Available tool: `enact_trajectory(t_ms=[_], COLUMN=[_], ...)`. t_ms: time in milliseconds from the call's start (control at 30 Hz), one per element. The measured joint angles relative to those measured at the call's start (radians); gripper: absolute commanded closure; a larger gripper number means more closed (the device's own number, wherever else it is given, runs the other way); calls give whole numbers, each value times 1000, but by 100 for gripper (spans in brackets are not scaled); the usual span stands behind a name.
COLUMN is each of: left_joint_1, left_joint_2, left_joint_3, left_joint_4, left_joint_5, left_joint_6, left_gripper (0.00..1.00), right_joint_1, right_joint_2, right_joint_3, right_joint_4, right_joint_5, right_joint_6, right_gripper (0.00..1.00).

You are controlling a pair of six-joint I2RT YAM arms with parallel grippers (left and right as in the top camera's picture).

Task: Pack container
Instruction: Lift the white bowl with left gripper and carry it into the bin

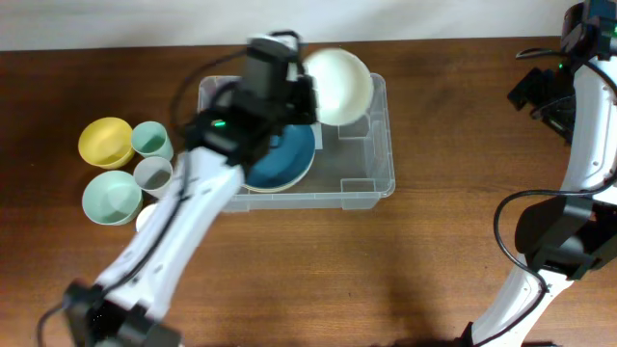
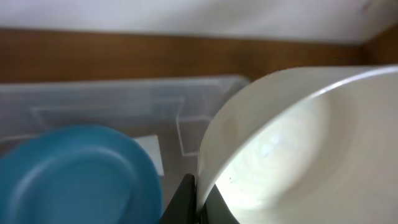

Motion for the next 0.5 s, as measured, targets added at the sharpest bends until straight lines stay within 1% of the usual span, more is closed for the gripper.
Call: enact_trajectory(t_ms=[233,500], left_joint_1=[-26,-26], left_joint_2=[163,233], left_joint_3=[0,0], left_joint_4=[8,7], left_joint_5=[-21,-11], left_joint_6=[23,27], left_gripper=[99,99], right_joint_1=[0,0], right_joint_2=[0,0], right_joint_3=[0,0], right_joint_4=[0,0], right_joint_5=[0,0], right_joint_6=[1,0], right_gripper=[1,1])
